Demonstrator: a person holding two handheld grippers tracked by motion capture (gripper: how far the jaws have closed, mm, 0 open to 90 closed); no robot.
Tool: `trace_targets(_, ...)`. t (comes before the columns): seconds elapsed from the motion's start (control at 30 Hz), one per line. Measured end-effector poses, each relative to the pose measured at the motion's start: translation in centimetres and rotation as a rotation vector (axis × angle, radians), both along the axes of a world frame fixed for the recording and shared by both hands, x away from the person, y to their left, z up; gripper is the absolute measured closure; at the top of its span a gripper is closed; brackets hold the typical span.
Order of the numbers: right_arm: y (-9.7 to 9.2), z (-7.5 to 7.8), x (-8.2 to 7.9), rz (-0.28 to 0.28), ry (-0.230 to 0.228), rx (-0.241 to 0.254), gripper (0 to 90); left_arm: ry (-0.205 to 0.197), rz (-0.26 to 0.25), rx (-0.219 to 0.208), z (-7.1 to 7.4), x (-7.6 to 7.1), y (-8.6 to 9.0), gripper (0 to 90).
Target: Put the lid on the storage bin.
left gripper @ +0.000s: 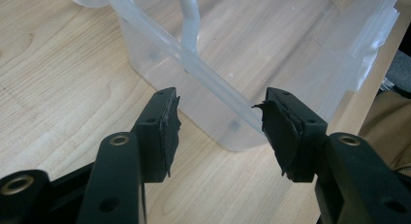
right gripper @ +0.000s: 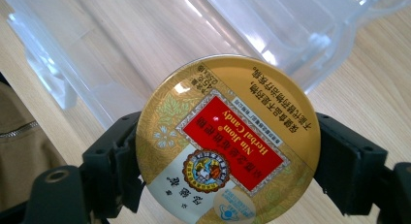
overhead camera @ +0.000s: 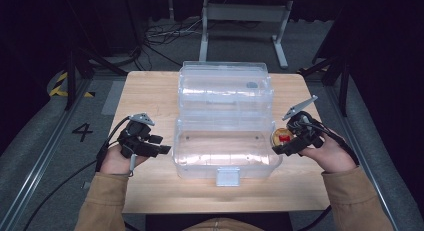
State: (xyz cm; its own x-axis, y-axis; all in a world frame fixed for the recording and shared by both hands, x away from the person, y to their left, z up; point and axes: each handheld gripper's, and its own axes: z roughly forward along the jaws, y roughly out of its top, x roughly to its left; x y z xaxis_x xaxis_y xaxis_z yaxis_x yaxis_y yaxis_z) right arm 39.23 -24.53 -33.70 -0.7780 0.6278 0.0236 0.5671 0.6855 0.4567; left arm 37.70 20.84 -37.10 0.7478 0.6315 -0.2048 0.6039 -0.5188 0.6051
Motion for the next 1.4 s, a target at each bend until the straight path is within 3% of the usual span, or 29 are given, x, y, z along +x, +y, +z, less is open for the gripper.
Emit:
trace_targets(0.6,3.5,0.3,0.7,0.080,0.023,-0.011,20.3,0.001,0.005,-0.003,0.0,0.0,0.1,47.7)
trace_targets(1.4,5.8,-3.6,1.5,0.089,0.116,-0.118,20.2,0.002,0.005,-0.003,-0.1,0.1,0.3,47.7)
